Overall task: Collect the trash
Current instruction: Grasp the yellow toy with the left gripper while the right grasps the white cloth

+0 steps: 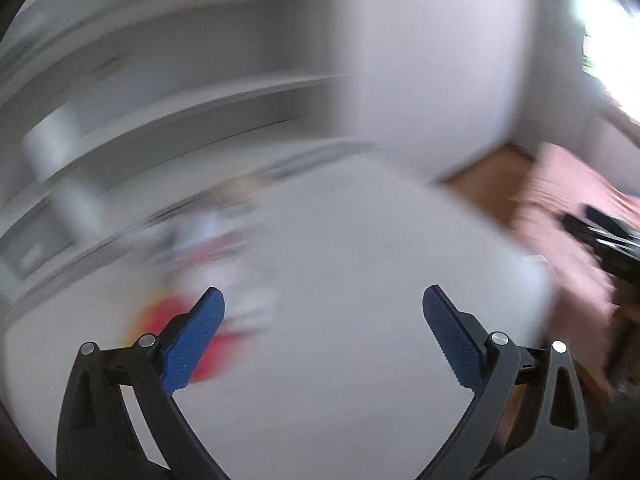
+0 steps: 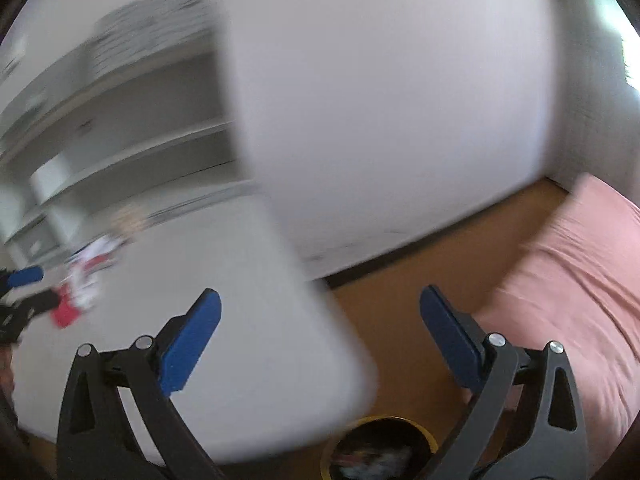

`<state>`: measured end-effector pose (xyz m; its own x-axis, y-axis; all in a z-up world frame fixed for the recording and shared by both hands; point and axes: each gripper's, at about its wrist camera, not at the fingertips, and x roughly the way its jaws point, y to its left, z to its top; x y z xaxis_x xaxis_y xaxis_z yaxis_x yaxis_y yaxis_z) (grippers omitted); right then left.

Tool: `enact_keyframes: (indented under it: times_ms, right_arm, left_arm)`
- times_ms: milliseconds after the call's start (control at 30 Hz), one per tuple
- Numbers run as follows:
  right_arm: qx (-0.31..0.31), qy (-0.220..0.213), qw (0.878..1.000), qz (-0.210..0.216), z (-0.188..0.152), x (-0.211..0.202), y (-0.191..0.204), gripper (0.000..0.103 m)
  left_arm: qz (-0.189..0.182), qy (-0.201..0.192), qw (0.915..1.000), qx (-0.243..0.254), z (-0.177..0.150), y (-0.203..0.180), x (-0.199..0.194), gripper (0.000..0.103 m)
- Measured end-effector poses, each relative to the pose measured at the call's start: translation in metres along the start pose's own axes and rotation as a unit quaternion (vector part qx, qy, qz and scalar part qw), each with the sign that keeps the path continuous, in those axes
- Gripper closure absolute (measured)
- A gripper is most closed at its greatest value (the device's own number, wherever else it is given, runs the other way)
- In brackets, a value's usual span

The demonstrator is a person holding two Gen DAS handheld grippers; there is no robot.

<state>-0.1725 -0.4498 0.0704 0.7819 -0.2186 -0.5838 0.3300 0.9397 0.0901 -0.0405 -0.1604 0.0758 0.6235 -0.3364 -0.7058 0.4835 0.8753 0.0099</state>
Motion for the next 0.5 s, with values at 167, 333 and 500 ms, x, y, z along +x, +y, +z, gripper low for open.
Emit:
enact_keyframes:
  times_ms: [167, 333, 500]
  right_arm:
    - [-0.063, 0.043, 0.991, 0.108, 0.010, 0.041, 0.110, 0.007]
    - [-0.100, 0.092, 0.975, 0.178, 0.008, 0.066, 0.189, 0.007]
    - [-0.117, 0.144, 0.961, 0.206, -0.005, 0.089, 0.240, 0.007]
  left_arm:
    - [0.075, 0.047, 0.9946, -0.055, -0.022, 0.108, 0.010, 0.007]
    - [0.055, 0.082, 0.9941, -0.044, -0.032, 0.145, 0.033, 0.007]
    - [0.035, 0.093, 0.9949, -0.015, -0.033, 0.131, 0.048, 0.007]
